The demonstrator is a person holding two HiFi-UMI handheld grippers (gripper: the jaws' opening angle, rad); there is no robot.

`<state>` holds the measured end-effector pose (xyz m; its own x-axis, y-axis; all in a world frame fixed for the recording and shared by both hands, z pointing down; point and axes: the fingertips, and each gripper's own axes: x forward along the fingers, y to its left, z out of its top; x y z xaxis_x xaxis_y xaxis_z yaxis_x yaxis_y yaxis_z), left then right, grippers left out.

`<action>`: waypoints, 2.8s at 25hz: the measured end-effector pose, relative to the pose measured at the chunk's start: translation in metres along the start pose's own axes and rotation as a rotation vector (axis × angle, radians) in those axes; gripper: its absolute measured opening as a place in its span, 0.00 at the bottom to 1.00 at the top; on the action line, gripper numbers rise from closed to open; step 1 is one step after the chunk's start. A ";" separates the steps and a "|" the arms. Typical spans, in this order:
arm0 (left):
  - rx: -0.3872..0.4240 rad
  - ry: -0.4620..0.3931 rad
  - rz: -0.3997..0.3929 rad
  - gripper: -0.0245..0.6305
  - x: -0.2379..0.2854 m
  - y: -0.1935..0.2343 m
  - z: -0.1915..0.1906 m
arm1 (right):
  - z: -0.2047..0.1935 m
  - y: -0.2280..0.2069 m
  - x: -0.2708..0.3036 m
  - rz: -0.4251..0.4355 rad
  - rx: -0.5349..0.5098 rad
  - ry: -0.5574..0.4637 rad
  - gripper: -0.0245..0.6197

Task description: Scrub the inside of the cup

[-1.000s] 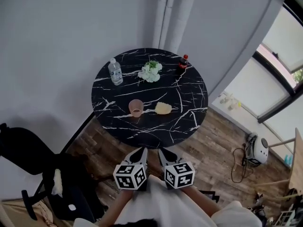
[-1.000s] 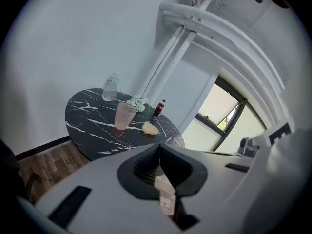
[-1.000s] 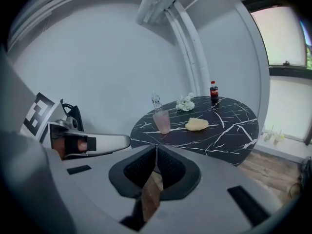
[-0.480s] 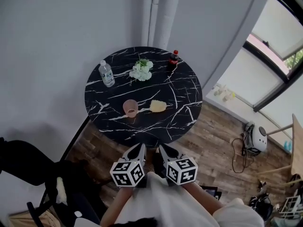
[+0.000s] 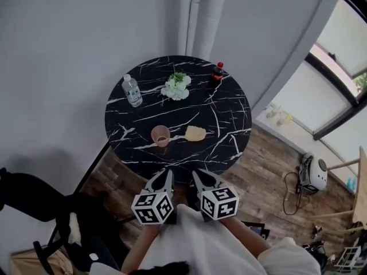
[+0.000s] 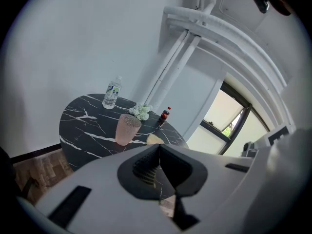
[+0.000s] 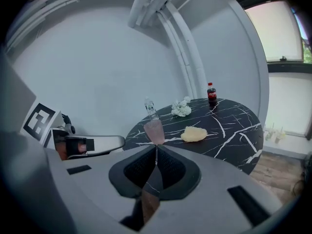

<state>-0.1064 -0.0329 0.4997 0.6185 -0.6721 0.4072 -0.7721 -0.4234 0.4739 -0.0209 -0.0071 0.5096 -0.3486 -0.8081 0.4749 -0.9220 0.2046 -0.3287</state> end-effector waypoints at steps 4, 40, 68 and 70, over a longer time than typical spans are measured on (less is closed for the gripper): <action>0.020 0.008 0.053 0.05 0.017 0.008 0.008 | 0.009 -0.008 0.019 0.030 -0.014 0.036 0.09; 0.096 0.089 0.388 0.62 0.137 0.104 0.003 | 0.057 -0.101 0.074 0.007 -0.003 0.108 0.09; 0.126 0.059 0.421 0.61 0.169 0.126 0.004 | 0.056 -0.138 0.072 -0.088 -0.028 0.153 0.09; 0.150 0.061 0.413 0.59 0.169 0.125 0.004 | 0.055 -0.138 0.073 -0.087 -0.031 0.156 0.09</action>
<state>-0.0991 -0.2014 0.6246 0.2577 -0.7679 0.5865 -0.9661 -0.2132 0.1453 0.0899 -0.1244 0.5442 -0.2865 -0.7286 0.6222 -0.9539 0.1563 -0.2563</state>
